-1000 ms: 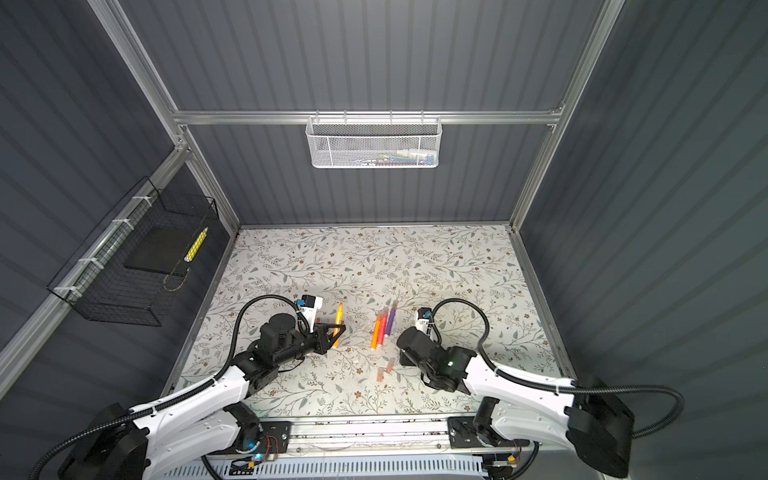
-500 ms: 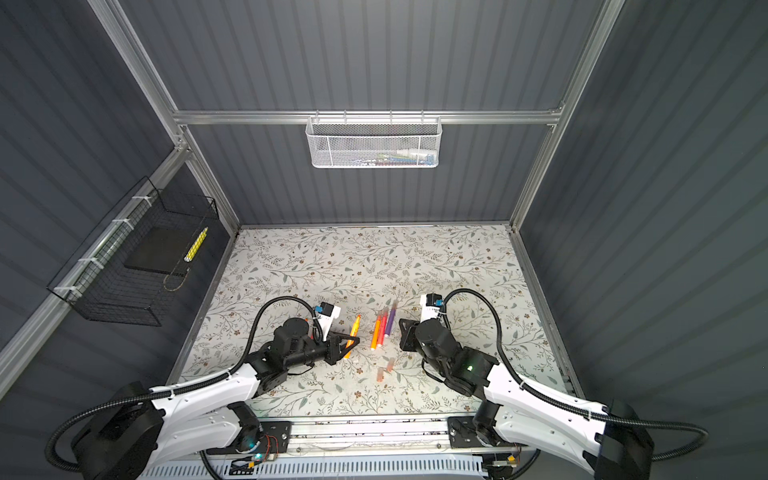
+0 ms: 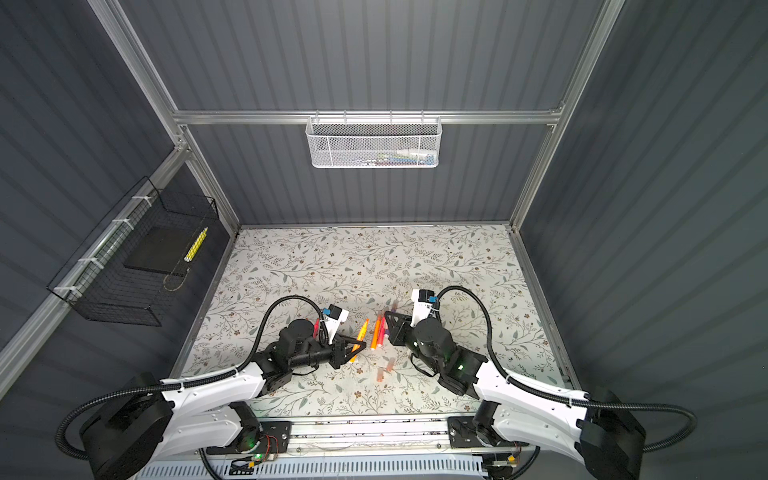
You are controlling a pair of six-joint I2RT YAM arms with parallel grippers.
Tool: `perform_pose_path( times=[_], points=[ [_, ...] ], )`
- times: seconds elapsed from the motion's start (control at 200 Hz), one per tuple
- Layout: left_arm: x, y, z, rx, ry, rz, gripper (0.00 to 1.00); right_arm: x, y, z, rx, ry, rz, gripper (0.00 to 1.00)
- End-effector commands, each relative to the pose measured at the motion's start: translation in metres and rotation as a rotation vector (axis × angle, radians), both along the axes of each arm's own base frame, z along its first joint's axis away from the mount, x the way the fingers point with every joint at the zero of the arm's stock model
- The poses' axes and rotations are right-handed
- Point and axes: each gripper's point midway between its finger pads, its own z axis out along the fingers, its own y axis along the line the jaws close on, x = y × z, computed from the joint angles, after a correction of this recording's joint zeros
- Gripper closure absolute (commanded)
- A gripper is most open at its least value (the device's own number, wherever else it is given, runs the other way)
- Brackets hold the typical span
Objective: Insert the pens into the pen caps
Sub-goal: 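Lift the pale pink cap with the right gripper, then bring the pale pink cap above the orange marker tip with the right gripper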
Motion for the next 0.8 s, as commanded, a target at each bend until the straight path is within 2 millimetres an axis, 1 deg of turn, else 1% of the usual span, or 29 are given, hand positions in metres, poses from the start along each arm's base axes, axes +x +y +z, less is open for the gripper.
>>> perform_pose_path(
  times=[0.0,0.5,0.63,0.79],
  points=[
    [-0.001,-0.011,0.020,-0.051,-0.055,-0.045,1.00,0.001,0.010,0.014,0.059,-0.017,0.024,1.00],
    [0.000,-0.017,0.016,-0.070,-0.036,-0.054,1.00,0.001,0.027,0.008,0.105,-0.005,0.040,1.00],
    [-0.001,-0.016,0.018,-0.073,-0.044,-0.048,1.00,0.001,0.028,0.006,0.112,-0.002,0.038,1.00],
    [0.000,-0.014,0.018,-0.072,-0.049,-0.041,1.00,0.002,0.028,0.009,0.132,-0.013,0.027,1.00]
  ],
)
